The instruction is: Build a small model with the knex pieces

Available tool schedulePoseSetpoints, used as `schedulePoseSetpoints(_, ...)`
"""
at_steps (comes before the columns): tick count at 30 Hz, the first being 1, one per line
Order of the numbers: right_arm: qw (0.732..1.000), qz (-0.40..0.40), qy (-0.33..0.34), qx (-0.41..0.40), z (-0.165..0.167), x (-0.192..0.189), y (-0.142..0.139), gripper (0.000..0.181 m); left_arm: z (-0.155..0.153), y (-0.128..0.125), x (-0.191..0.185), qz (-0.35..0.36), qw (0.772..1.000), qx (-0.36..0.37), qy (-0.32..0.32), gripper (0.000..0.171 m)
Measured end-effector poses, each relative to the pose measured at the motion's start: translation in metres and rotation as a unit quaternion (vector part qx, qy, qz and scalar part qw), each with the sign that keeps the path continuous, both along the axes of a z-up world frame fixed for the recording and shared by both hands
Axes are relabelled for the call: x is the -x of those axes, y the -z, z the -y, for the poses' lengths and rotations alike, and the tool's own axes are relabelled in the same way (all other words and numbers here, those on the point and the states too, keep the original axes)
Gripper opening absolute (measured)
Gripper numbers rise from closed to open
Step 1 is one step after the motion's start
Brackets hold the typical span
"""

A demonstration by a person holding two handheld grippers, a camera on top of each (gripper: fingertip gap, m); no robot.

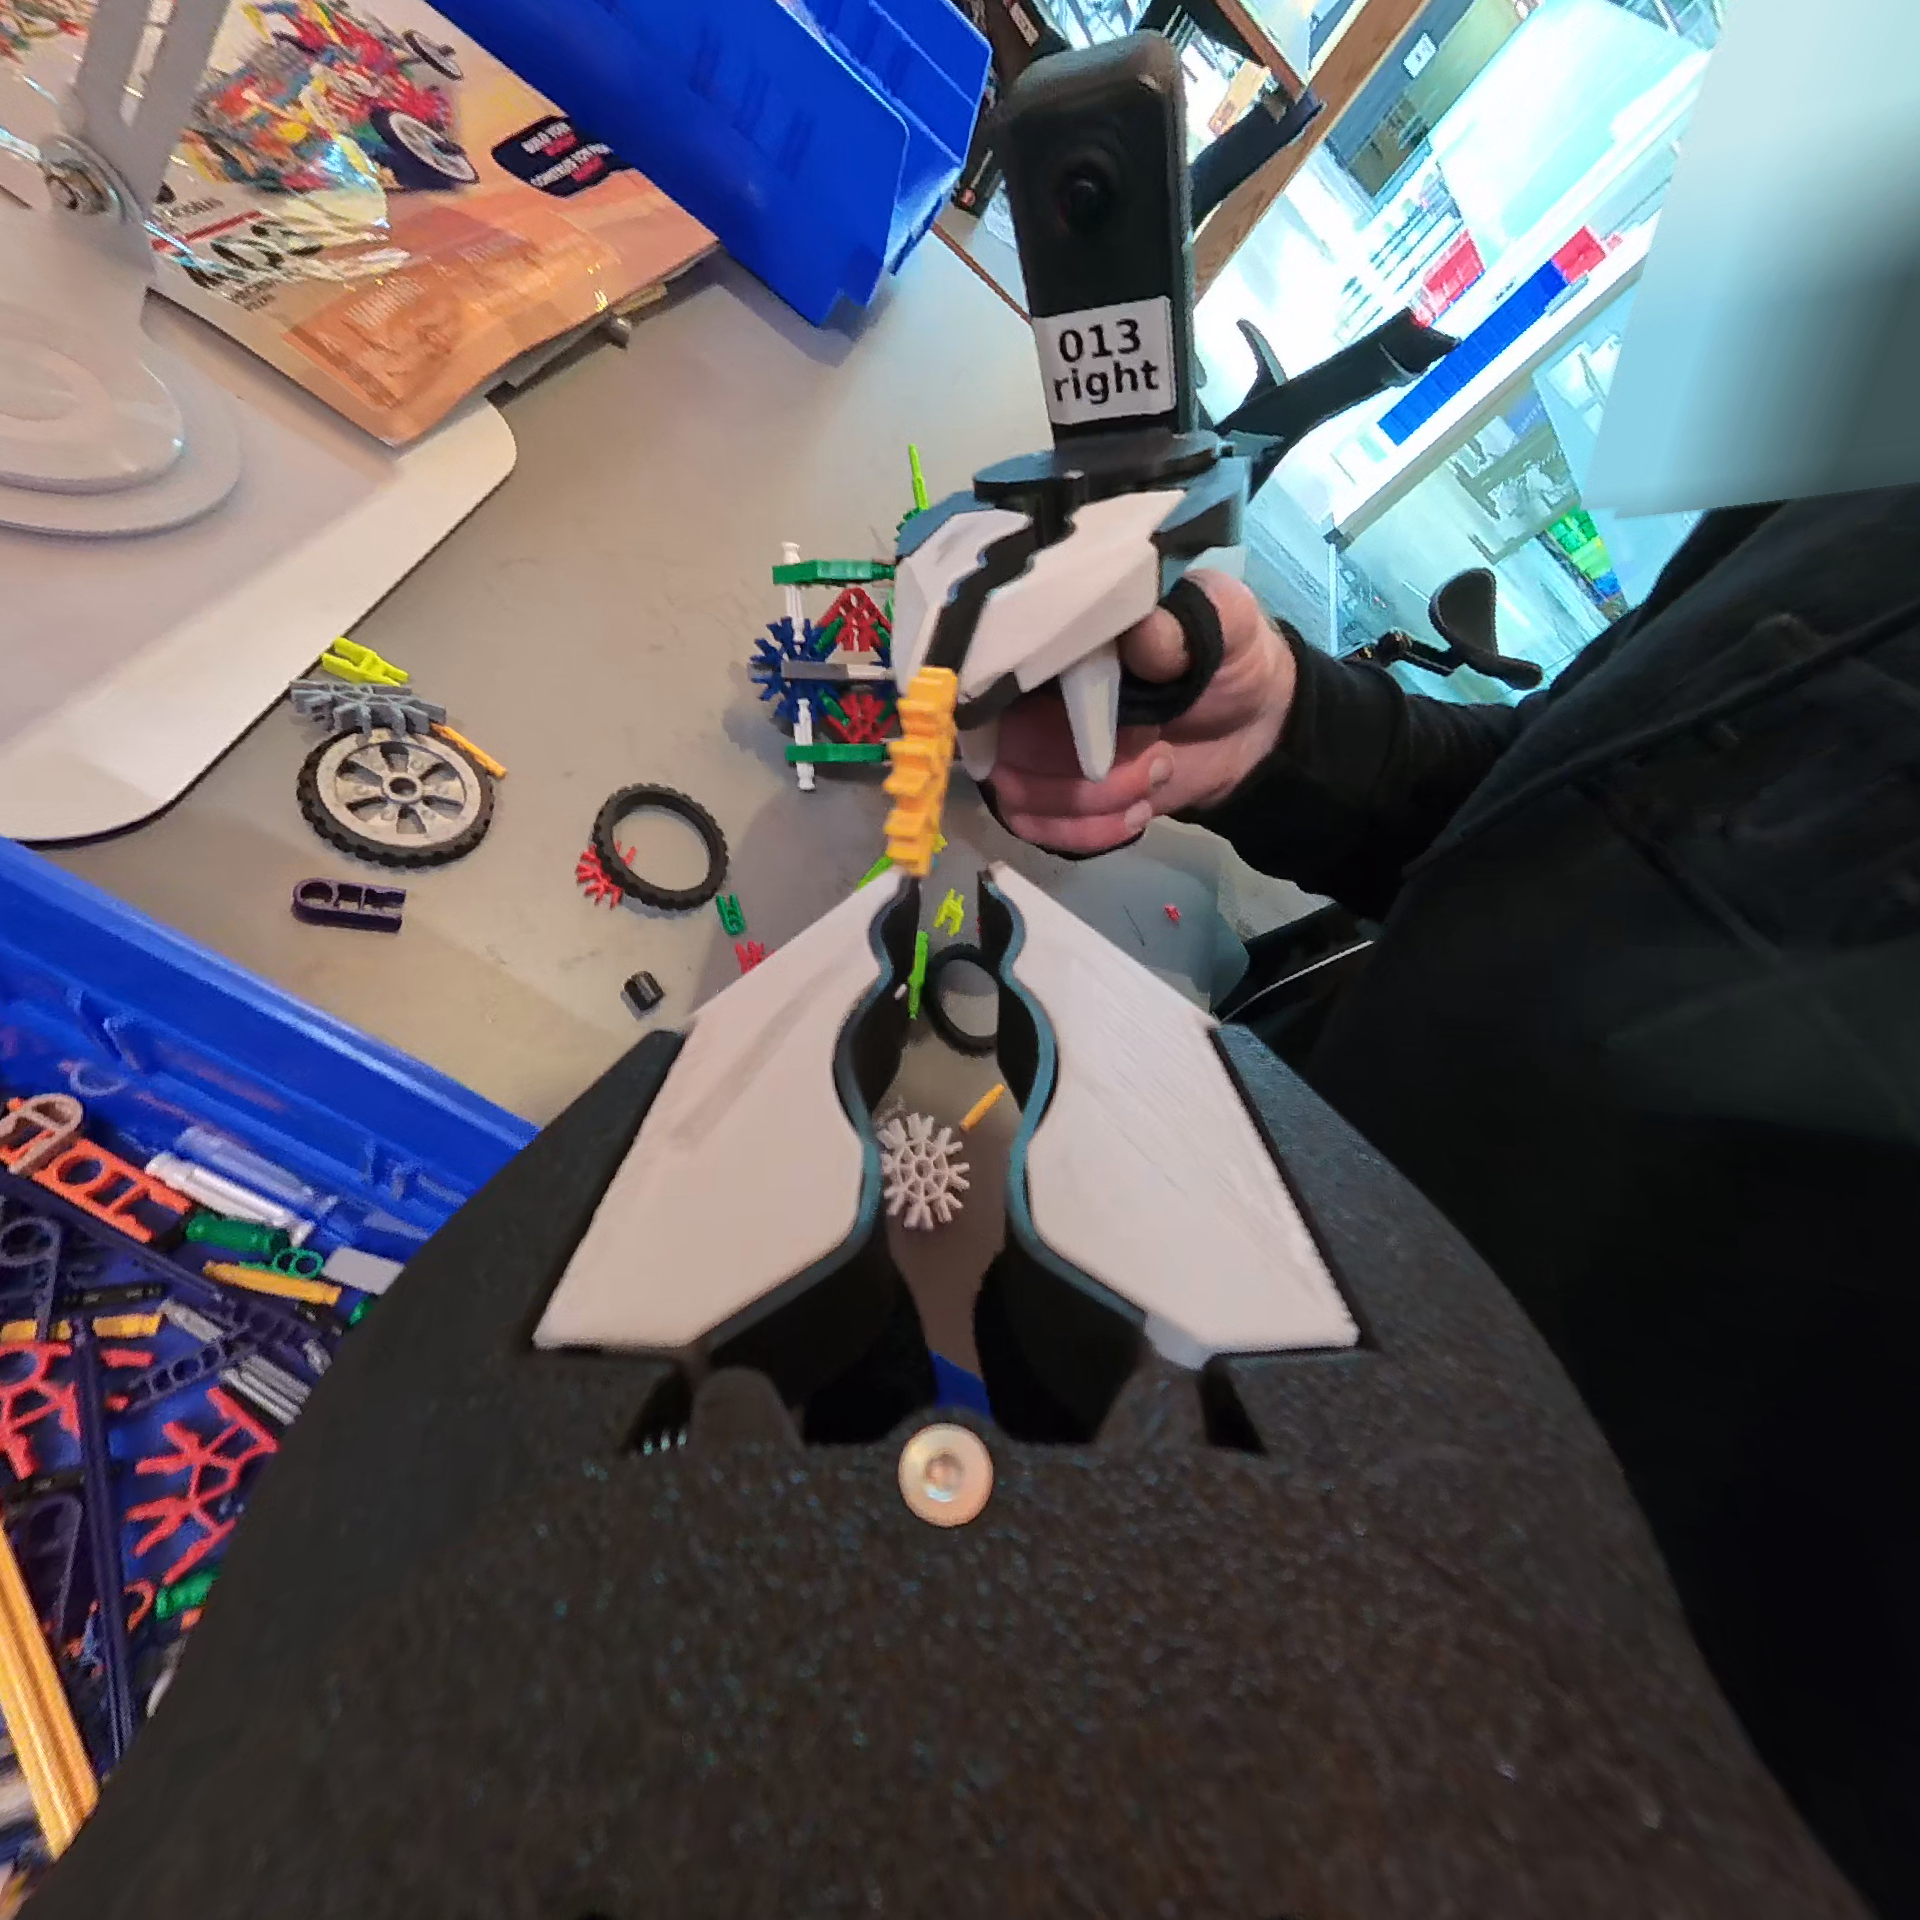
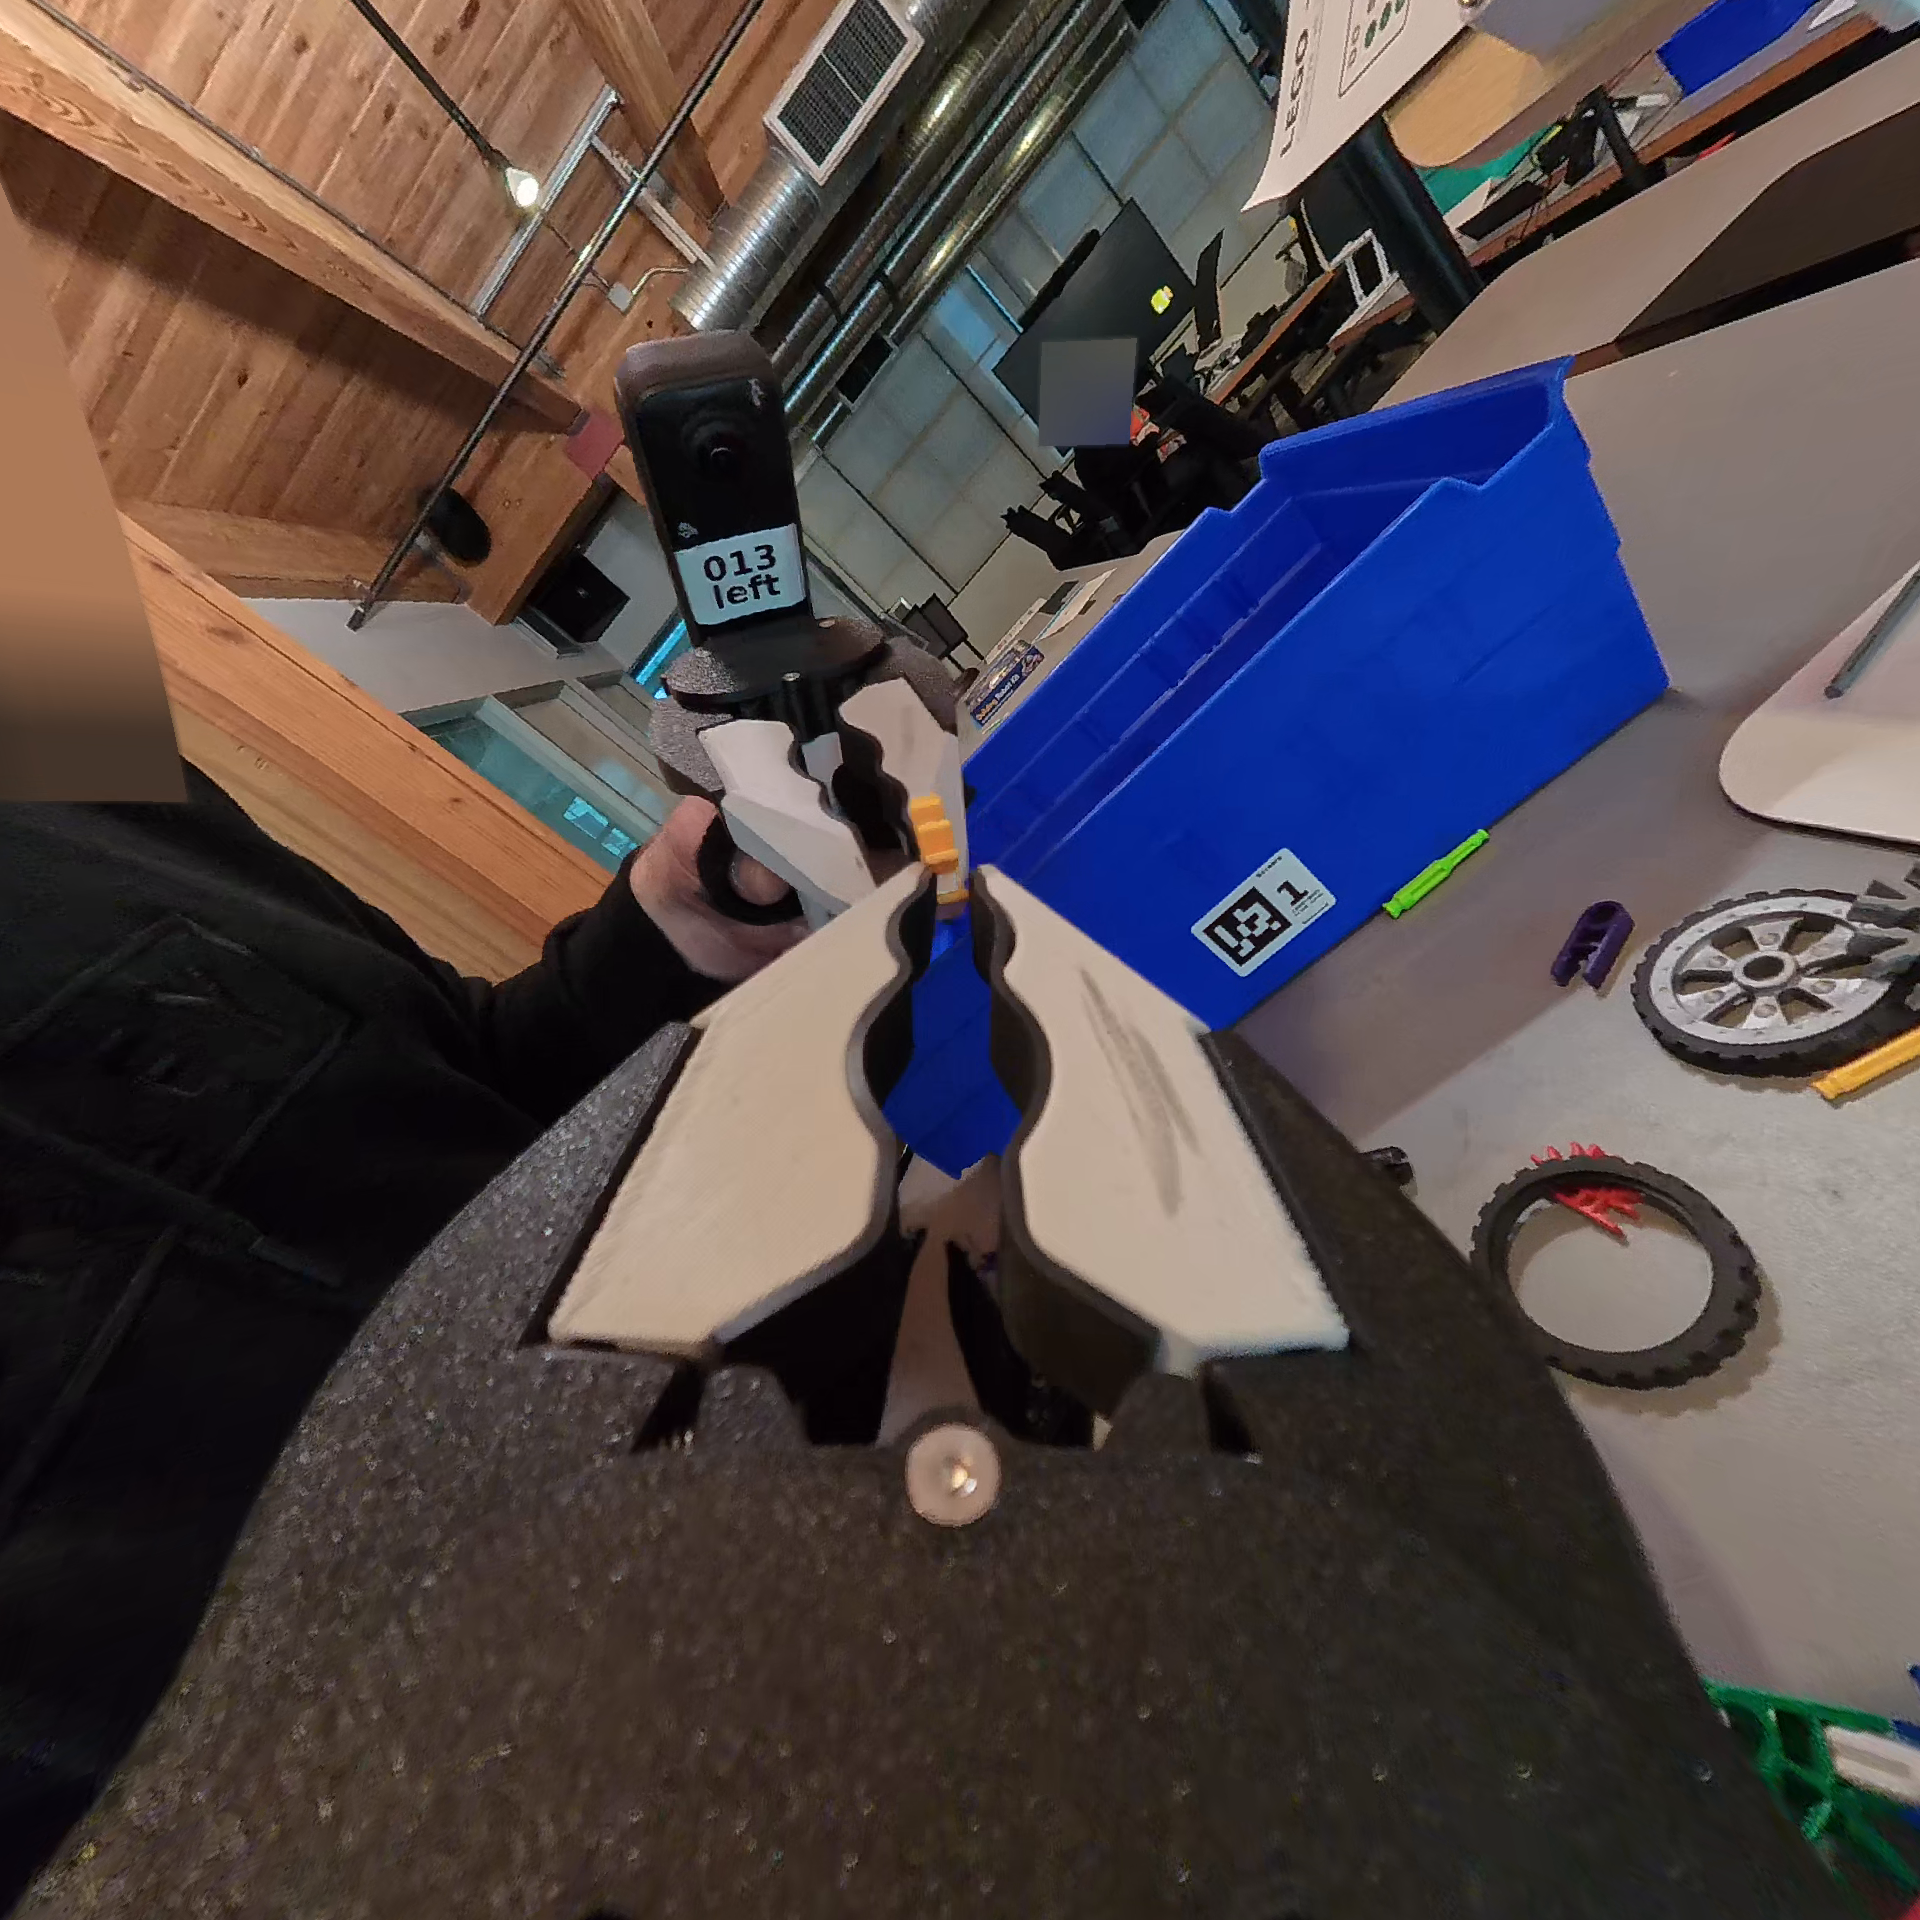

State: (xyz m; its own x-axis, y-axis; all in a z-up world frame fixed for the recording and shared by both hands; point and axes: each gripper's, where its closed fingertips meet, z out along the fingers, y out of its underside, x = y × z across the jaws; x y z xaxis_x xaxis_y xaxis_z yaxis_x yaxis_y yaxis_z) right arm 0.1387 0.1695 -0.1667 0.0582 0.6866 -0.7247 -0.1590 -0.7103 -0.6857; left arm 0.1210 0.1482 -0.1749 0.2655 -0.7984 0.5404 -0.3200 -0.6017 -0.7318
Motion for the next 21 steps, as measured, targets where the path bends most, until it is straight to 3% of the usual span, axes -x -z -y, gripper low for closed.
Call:
schedulePoseSetpoints(11,1.000,0.004,-0.009,-0.003,0.004,0.007,-0.001,0.005,0.004,-0.001,0.018,-0.011,1.000,-0.006,-0.021,0.011)
schedulePoseSetpoints(21,1.000,0.004,-0.009,-0.004,0.006,0.007,-0.003,0.005,0.016,0.002,0.015,-0.027,1.000,-0.015,0.001,0.012)
